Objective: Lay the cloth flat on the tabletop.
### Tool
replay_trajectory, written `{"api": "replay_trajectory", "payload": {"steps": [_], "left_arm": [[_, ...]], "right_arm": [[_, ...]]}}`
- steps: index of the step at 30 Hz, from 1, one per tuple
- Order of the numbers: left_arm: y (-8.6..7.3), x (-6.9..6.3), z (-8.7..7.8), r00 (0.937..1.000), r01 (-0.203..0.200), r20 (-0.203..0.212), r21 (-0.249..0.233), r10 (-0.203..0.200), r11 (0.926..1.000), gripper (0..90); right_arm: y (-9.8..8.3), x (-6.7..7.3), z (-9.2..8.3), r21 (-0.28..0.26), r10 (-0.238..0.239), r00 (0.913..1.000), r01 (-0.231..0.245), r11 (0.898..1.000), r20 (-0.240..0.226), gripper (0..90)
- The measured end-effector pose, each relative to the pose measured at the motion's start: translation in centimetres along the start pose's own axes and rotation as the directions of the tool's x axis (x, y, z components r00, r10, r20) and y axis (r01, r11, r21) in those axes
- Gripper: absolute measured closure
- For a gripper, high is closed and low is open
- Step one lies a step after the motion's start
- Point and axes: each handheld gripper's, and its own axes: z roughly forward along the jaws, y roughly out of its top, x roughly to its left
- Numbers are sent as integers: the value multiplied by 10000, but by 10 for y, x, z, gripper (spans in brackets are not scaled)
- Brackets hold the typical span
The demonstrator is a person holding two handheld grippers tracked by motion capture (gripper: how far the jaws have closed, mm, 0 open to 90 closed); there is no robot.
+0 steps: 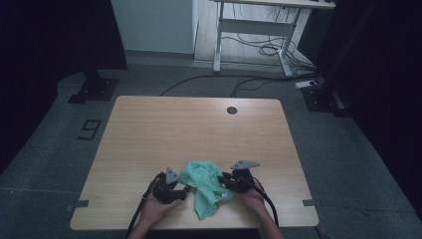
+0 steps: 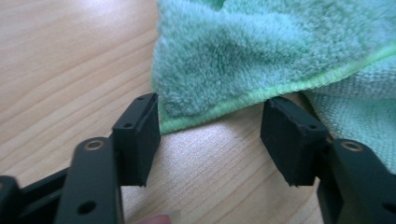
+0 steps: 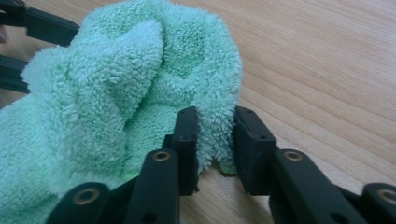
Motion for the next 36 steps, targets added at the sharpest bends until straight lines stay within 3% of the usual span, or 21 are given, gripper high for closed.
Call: {"api": "replay_trajectory", "payload": {"steps": [4, 10, 12, 15, 26, 36], "left_arm": [[1, 1, -1, 9996, -23, 287, 26, 22, 10000, 514], [1, -1, 0, 9995, -139, 269, -37, 140, 9999, 643], [1, 0, 0, 9996, -124, 255, -72, 126, 9999, 731], [0, 1, 0, 9990, -117, 421, -116, 122, 9999, 787], [0, 2, -4, 9983, -180, 551, -370, 201, 9992, 863], [-1, 5, -13, 9966, -35, 821, -620, 85, 9981, 900]], "right_arm": [[0, 1, 1, 36, -44, 9999, 45, 10000, -91, 783], [0, 3, 1, 21, -231, 9997, 231, 9997, -98, 805], [0, 4, 1, 17, -267, 9995, 267, 9996, -146, 812], [0, 4, 0, 26, -258, 9995, 259, 9997, -185, 814], [0, 3, -3, -116, -132, 9995, 129, 9998, -280, 818], [5, -1, -17, -779, 233, 9987, -268, 9966, -456, 834]]}}
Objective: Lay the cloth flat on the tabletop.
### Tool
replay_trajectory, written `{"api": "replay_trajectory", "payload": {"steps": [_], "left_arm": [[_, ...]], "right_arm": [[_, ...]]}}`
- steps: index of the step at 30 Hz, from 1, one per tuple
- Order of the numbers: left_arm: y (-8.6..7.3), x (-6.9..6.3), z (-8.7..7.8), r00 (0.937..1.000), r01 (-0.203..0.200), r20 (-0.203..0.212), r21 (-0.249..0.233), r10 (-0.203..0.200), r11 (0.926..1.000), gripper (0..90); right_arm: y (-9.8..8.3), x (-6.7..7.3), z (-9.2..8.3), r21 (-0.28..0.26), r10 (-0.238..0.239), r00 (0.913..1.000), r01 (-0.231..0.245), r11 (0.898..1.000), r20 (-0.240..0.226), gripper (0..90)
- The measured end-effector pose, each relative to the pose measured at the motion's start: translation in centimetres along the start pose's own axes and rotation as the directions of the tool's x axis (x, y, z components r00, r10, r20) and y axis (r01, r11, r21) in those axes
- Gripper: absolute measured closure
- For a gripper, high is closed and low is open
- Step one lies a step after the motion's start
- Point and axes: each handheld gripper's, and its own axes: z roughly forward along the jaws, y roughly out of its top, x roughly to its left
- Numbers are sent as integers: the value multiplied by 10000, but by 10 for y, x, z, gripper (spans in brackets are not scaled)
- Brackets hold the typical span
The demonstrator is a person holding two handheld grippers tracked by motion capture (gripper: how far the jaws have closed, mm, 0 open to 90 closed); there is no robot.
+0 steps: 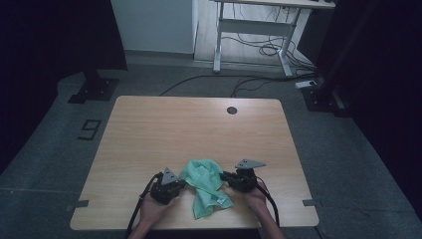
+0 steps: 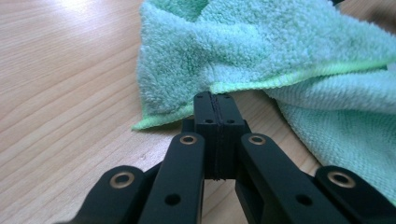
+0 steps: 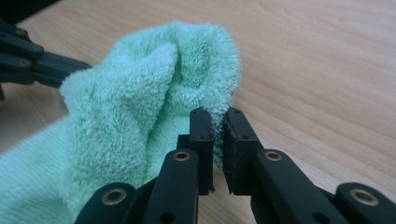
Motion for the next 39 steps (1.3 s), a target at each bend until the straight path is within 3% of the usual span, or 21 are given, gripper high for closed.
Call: {"api": "replay_trajectory", "payload": {"steps": [6, 13, 18, 20, 21, 22, 24, 25, 28, 31, 36, 39], "left_arm": [[2, 8, -15, 9994, 342, -3, -548, -343, 9979, 900], [6, 14, -32, 9989, 461, 72, -1116, -456, 9927, 900], [12, 16, -47, 9993, 372, 29, -1501, -371, 9880, 900], [18, 16, -58, 9997, 248, -5, -1634, -252, 9863, 900], [21, 15, -63, 9998, 173, -15, -1712, -178, 9851, 900], [29, 15, -75, 10000, -49, -33, -1858, 44, 9826, 900], [33, 15, -77, 9999, -36, 118, -1777, 58, 9841, 900], [37, 16, -76, 9992, 58, 389, -1581, 4, 9874, 899], [38, 13, -61, 9976, 146, 687, -1484, -44, 9888, 803], [40, 7, -33, 9954, 285, 945, -1165, -175, 9928, 681], [45, 0, -13, 9935, 291, 1118, -825, -197, 9962, 577], [46, -6, -8, 9894, 268, 1446, -780, -153, 9966, 513]], "right_arm": [[7, 3, -13, -505, -54, 10000, 51, 9987, -55, 833], [16, 7, -31, -1019, -93, 10000, 93, 9948, 4, 834], [23, 11, -45, -1424, -176, 9998, 171, 9897, -20, 834], [32, 18, -63, -1775, -383, 9990, 418, 9832, 233, 833], [32, 18, -63, -1775, -383, 9990, 418, 9832, 233, 833], [40, 21, -76, -2035, -492, 9984, 542, 9776, 295, 833], [44, 24, -82, -2214, -497, 9983, 549, 9736, 288, 833], [48, 26, -86, -2243, -628, 9974, 689, 9721, 340, 833], [56, 32, -86, -1825, -1087, 9923, 1178, 9761, 593, 830], [52, 27, -73, -1506, -918, 9947, 977, 9837, 455, 830], [46, 25, -64, -1417, -803, 9964, 832, 9864, 263, 830], [45, 25, -62, -1399, -827, 9964, 844, 9866, 184, 829]]}}
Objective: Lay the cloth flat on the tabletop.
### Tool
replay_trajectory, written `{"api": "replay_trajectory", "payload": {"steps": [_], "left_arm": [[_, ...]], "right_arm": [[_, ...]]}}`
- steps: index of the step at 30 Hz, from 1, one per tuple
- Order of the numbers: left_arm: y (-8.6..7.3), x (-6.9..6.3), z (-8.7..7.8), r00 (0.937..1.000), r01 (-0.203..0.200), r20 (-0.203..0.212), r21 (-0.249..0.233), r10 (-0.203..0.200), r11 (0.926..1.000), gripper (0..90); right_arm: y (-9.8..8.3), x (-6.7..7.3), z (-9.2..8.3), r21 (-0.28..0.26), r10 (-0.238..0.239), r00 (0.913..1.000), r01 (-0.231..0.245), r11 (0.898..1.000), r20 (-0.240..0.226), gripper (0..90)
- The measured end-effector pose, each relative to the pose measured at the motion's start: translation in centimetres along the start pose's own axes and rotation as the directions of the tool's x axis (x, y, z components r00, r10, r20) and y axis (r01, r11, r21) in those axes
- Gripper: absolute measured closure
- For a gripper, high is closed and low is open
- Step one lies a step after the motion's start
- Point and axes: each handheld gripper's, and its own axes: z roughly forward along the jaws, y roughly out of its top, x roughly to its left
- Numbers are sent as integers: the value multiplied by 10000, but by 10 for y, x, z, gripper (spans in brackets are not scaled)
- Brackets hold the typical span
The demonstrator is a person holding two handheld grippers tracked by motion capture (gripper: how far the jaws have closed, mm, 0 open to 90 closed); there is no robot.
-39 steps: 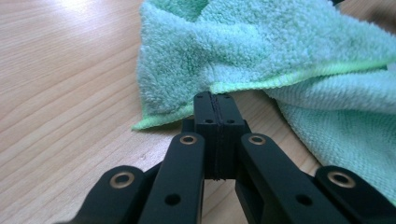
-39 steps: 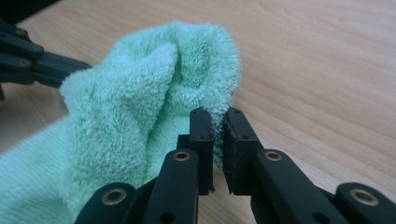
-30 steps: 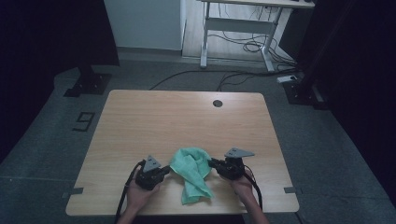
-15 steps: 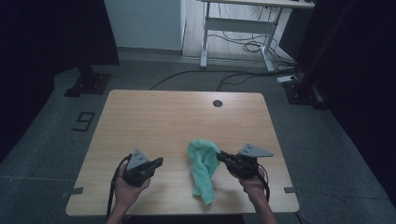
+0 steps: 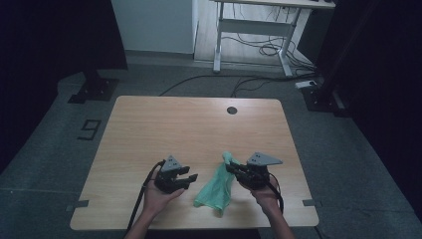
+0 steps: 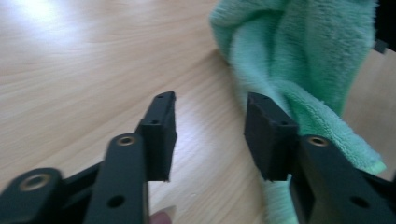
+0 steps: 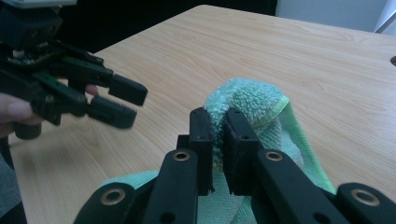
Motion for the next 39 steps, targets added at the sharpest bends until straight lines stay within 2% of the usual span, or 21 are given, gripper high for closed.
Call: {"api": "replay_trajectory", "payload": {"steps": [3, 6, 8, 10, 11, 12, 13, 15, 18, 21, 24, 26, 28, 30, 31, 33, 35, 36, 37, 38, 39], "left_arm": [[-2, -5, 7, 10000, -41, -29, 87, 42, 10000, 471], [-2, -11, 21, 9997, -86, 245, 356, 77, 9993, 454], [-4, -18, 32, 9990, -293, 346, 738, 268, 9968, 452], [-6, -25, 44, 9981, -476, 445, 1229, 424, 9913, 452], [-8, -27, 48, 9982, -545, 343, 1383, 502, 9889, 507], [-9, -28, 50, 9983, -562, 209, 1448, 537, 9879, 507], [-10, -28, 52, 9984, -558, 176, 1555, 537, 9863, 550], [-13, -27, 56, 9979, -450, 533, 1760, 361, 9834, 678], [-16, -24, 56, 9973, -419, 676, 1850, 298, 9818, 840], [-15, -20, 48, 9976, -424, 605, 1714, 325, 9843, 869], [-7, -11, 27, 9990, -413, 229, 1307, 387, 9906, 873], [4, -4, 4, 9991, -415, -82, 850, 424, 9955, 873], [21, 0, -30, 9963, -647, -563, 154, 655, 9978, 873], [33, -1, -62, 9927, -884, -876, -561, 833, 9945, 873], [36, -1, -72, 9909, -958, -1023, -807, 874, 9921, 872], [36, 2, -89, 9861, -1018, -1433, -1176, 845, 9878, 871], [29, 9, -84, 9850, -805, -1597, -955, 646, 9922, 856], [21, 14, -74, 9831, -597, -1766, -653, 473, 9961, 820], [14, 18, -64, 9820, -445, -1853, -341, 374, 9984, 733], [10, 21, -55, 9814, -292, -1901, -56, 276, 9996, 585], [3, 26, -45, 9800, -58, -1987, 289, 114, 9996, 585]], "right_arm": [[-1, 0, 3, 9, 60, 10000, -60, 10000, -59, 829], [-5, 0, 8, 91, 71, 9999, -70, 9999, -110, 828], [-8, 0, 11, 141, 136, 9998, -134, 9998, -108, 826], [-11, -2, 12, 207, 214, 9997, -212, 9996, -117, 826], [-13, -6, 12, 226, 348, 9994, -346, 9991, -92, 826], [-13, -6, 12, 226, 348, 9994, -346, 9991, -92, 826], [-14, -7, 12, 220, 376, 9993, -374, 9991, -67, 825], [-15, -10, 11, 212, 435, 9990, -434, 9988, -38, 825], [-15, -11, 9, 158, 482, 9988, -482, 9987, 37, 826], [-14, -13, 6, 97, 487, 9987, -489, 9988, 135, 826], [-10, -16, 4, 65, 479, 9984, -482, 9988, 307, 826], [-2, -18, 1, -131, 521, 9978, -516, 9986, 406, 826], [12, -19, -6, -507, 522, 9975, -498, 9975, 483, 827], [25, -17, -13, -893, 380, 9979, -332, 9954, 532, 827], [33, -15, -17, -1151, 238, 9977, -165, 9932, 627, 826], [36, -15, -17, -1237, 199, 9972, -108, 9923, 728, 825], [36, -18, -11, -1102, 336, 9956, -239, 9936, 875, 818], [34, -22, -5, -905, 392, 9940, -300, 9954, 1020, 808], [30, -29, 5, -471, 416, 9889, -353, 9983, 1423, 774], [24, -40, 21, 215, 535, 9842, -580, 9981, 1690, 666], [24, -40, 21, 215, 535, 9842, -580, 9981, 1690, 666]]}}
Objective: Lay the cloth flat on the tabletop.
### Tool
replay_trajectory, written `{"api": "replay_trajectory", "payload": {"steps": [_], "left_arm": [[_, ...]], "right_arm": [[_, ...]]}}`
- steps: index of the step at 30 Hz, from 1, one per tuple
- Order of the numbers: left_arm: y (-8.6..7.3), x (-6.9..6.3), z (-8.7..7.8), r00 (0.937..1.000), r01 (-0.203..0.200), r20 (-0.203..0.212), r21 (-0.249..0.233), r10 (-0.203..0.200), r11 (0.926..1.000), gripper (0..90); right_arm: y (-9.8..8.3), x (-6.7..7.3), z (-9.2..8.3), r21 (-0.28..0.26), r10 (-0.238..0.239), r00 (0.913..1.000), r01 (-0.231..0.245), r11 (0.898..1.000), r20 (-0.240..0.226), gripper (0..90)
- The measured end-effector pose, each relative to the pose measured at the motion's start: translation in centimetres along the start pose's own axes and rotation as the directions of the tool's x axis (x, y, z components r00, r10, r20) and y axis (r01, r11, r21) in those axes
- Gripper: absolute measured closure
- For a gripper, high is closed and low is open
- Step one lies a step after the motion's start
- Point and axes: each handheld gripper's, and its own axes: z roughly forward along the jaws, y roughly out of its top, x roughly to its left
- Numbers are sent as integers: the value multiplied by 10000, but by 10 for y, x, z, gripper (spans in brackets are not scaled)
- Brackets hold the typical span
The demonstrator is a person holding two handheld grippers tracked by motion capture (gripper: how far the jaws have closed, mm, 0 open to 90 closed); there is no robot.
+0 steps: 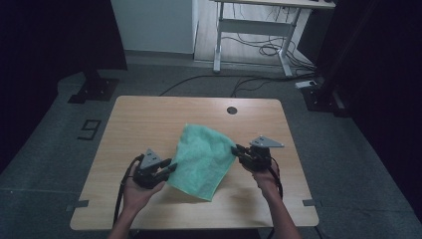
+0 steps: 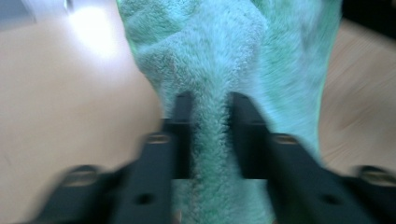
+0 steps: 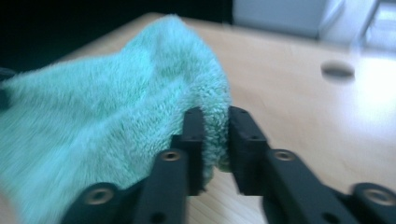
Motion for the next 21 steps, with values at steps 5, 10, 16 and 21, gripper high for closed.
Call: {"api": "replay_trajectory", "payload": {"steps": [5, 10, 16, 21], "left_arm": [[-23, 7, 26, 9997, 219, 119, 859, -230, 9961, 514], [-29, 6, 37, 9997, 173, 169, 1306, -197, 9913, 501], [-32, 2, 50, 9994, 35, 321, 1628, -89, 9866, 480], [-30, 5, 60, 9993, 97, 336, 1813, -161, 9834, 469]], "right_arm": [[-13, -5, 14, 250, 236, 9948, -262, 9993, 987, 400], [-21, 7, 9, 237, 224, 9971, -242, 9994, 728, 391], [-47, 36, 12, 946, 214, 9996, -197, 9953, -162, 393], [-59, 41, 24, 1475, 30, 9997, 5, 9891, -232, 382]]}}
